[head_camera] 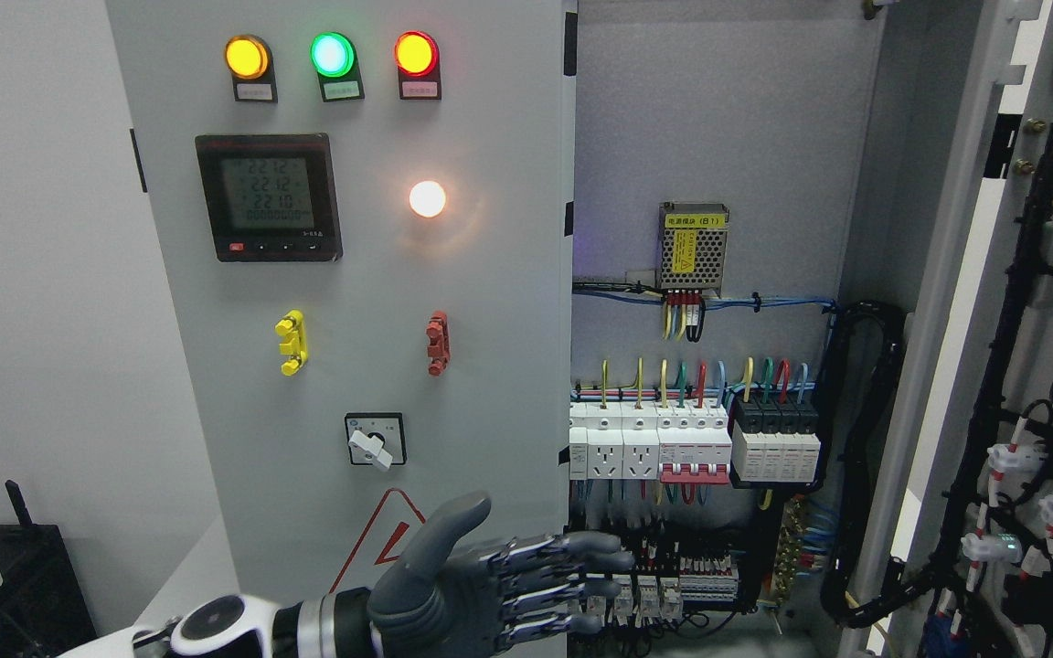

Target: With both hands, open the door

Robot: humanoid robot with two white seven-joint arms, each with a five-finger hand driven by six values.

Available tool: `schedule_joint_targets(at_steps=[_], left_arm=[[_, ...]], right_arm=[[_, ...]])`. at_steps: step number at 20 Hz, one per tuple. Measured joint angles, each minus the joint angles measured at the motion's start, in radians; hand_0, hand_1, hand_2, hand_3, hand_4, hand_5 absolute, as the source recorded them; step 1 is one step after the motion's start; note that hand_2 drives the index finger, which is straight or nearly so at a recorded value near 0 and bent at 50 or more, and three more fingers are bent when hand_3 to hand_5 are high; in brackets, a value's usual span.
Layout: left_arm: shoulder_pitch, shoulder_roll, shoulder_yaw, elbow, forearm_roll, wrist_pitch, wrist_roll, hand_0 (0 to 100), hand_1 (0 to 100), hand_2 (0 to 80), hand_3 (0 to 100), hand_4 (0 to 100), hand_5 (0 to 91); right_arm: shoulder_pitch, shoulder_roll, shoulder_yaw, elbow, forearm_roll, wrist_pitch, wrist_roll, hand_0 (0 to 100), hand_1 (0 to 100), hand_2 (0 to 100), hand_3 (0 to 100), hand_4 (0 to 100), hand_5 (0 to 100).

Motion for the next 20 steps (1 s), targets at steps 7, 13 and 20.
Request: schedule_joint_targets(at_steps=[7, 13, 20], left_arm=[[0.354, 0.15, 0.167, -0.009, -0.111, -0.002, -0.003, 0, 0, 0.0, 0, 0, 0.0], [0.613, 0.225, 0.281, 0.045, -0.194, -0.055, 0.006, 0, 0, 0.0, 0, 0, 0.0], [0.905, 0.248, 0.358, 0.174, -0.286, -0.328, 0.007, 0, 0, 0.0, 0, 0, 0.0]], right_arm=[[0.0, 0.0, 0.0, 0.0, 0.0, 0.001, 0.0, 38, 0, 0, 0, 0, 0], [0.0, 0.0, 0.0, 0.0, 0.0, 0.001, 0.0, 38, 0, 0, 0, 0, 0], [0.0, 0.0, 0.0, 0.0, 0.0, 0.001, 0.0, 38, 0, 0, 0, 0, 0]])
